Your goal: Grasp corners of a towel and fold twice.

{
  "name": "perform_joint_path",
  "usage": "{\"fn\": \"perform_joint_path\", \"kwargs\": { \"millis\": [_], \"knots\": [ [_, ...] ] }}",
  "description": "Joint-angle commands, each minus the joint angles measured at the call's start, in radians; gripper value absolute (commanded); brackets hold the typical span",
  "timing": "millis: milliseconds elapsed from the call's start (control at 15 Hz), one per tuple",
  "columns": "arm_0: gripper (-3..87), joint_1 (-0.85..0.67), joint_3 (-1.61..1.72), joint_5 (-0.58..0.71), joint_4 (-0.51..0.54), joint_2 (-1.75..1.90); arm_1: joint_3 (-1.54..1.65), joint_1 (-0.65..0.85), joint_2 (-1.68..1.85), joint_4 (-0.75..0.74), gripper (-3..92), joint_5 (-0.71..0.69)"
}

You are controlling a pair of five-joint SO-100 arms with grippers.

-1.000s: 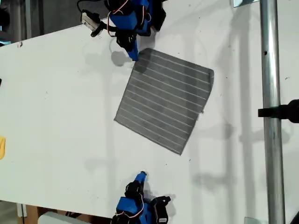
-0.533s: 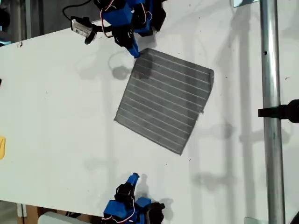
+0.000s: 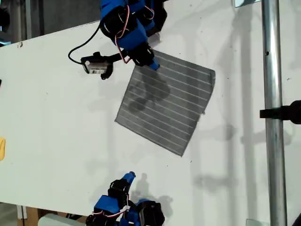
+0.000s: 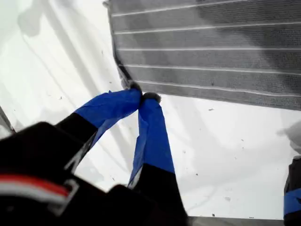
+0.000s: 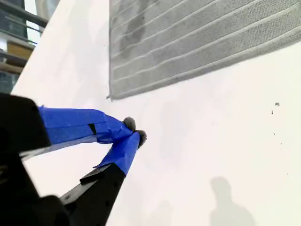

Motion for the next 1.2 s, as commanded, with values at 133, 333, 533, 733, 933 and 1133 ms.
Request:
{"fn": "perform_joint_path", "kwargs": {
  "millis": [133,333,533,733,933,1133],
  "knots": [
    [-2.9,0.04,-0.123,-0.018,0.055,-0.084,-0.13,-0.144,-0.098,0.043,15.8,0.037],
    [-2.9,0.044,-0.109,-0.021,0.051,-0.098,-0.166,-0.227,-0.275,0.098,39.4,0.137],
    [-2.9,0.044,-0.086,-0.025,0.029,-0.098,-0.29,-0.296,-0.465,0.147,34.4,0.295],
    [-2.9,0.048,-0.066,-0.031,0.02,-0.097,-0.344,-0.351,-0.64,0.114,33.3,0.454],
    [-2.9,0.058,-0.035,-0.041,0.002,-0.092,-0.336,-0.38,-0.764,0.028,32.9,0.54],
    [-2.9,0.058,-0.023,-0.041,0.002,-0.081,-0.339,-0.388,-0.856,-0.097,31.7,0.574]
  ]
}}
